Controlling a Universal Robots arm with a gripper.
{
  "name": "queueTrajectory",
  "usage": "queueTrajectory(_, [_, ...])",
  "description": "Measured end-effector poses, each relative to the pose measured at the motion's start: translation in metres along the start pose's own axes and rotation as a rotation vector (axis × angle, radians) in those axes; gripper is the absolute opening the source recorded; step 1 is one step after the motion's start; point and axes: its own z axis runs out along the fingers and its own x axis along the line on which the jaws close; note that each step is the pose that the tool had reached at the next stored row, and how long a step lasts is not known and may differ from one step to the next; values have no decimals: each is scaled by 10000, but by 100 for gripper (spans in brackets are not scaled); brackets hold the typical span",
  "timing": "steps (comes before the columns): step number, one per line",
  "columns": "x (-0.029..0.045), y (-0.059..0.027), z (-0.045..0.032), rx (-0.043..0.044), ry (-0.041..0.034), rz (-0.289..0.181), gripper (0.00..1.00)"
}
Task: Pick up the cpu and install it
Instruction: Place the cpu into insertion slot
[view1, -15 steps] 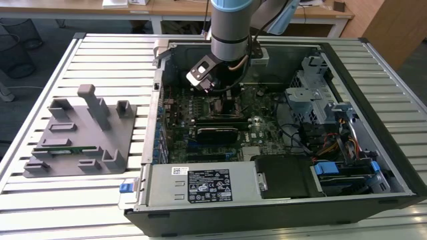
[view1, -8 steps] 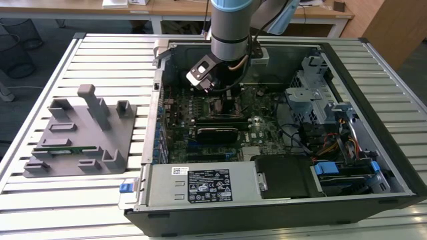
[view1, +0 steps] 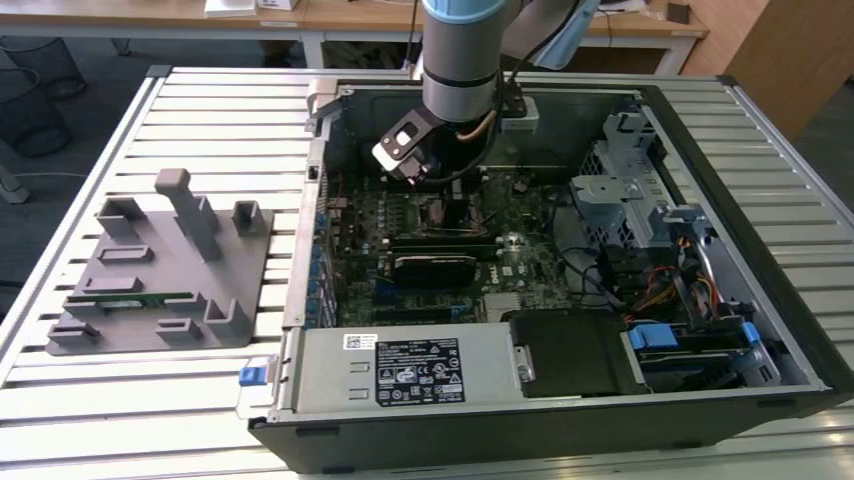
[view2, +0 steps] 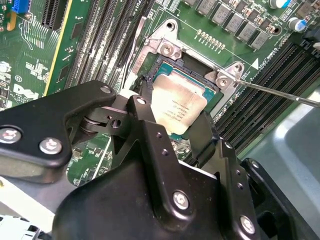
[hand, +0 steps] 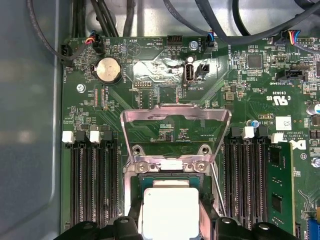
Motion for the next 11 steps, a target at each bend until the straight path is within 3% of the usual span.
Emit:
queueTrajectory(9, [1,1,6,-4,-1,-1,54])
queueTrajectory(10, [1,1,5,-2,-3,-1,60])
queueTrajectory(11, [1,1,3,-1,-5,-1,60])
